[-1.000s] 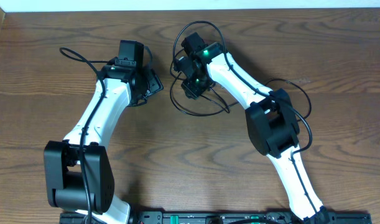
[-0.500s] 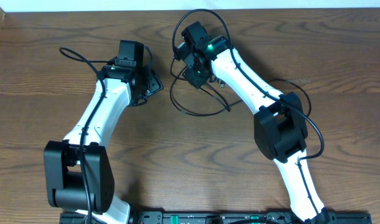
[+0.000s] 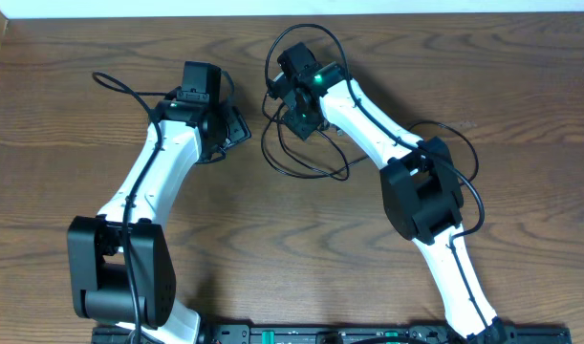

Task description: Untangle cables

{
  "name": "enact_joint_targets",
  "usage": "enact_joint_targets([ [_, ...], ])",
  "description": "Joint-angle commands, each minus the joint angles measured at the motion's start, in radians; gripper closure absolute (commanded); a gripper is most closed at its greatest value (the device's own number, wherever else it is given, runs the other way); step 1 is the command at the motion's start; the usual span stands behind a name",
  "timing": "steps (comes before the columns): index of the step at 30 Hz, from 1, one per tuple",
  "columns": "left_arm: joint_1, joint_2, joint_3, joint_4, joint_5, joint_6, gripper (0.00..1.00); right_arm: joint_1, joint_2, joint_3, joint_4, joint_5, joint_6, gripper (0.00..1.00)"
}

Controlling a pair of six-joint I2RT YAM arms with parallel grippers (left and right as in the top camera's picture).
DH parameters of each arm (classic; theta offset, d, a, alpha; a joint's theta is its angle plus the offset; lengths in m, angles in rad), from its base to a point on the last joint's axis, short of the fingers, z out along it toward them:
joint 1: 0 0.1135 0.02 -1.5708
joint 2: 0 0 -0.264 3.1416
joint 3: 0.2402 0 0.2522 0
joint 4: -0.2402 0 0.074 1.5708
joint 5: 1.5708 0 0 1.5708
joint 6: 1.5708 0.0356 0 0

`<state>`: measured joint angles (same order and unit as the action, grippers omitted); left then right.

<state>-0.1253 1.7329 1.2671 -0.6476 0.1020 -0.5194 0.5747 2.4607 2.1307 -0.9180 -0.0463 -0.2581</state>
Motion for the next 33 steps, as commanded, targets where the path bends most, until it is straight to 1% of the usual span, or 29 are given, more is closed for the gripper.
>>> enact_joint_targets([
  [1, 0.001, 0.006, 0.006, -0.003, -0.010, 0.014, 0.30, 0.007, 0.010, -0.001, 0.003, -0.029, -0.012, 0.49],
  [3, 0.001, 0.006, 0.006, -0.003, -0.010, 0.014, 0.30, 0.003, 0.010, -0.001, 0.009, -0.050, 0.005, 0.49],
  [5, 0.001, 0.006, 0.006, -0.003, -0.010, 0.014, 0.30, -0.003, 0.010, -0.001, 0.021, -0.096, 0.055, 0.49],
  [6, 0.001, 0.006, 0.006, -0.003, -0.010, 0.014, 0.30, -0.006, 0.011, -0.001, 0.030, -0.127, 0.086, 0.48],
  [10, 0.001, 0.006, 0.006, -0.003, -0.010, 0.014, 0.30, -0.022, 0.017, -0.001, 0.068, -0.190, 0.259, 0.42],
  [13, 0.001, 0.006, 0.006, -0.003, -0.010, 0.014, 0.30, -0.028, 0.029, -0.001, 0.084, -0.212, 0.333, 0.39],
  [22, 0.001, 0.006, 0.006, -0.002, -0.010, 0.014, 0.30, 0.003, 0.080, -0.001, 0.093, -0.211, 0.352, 0.39],
  [29, 0.001, 0.006, 0.006, -0.002, -0.010, 0.014, 0.30, 0.011, 0.085, -0.001, 0.096, -0.189, 0.374, 0.42],
  [33, 0.001, 0.006, 0.006, -0.002, -0.010, 0.014, 0.30, 0.011, 0.085, -0.001, 0.101, -0.226, 0.374, 0.43],
])
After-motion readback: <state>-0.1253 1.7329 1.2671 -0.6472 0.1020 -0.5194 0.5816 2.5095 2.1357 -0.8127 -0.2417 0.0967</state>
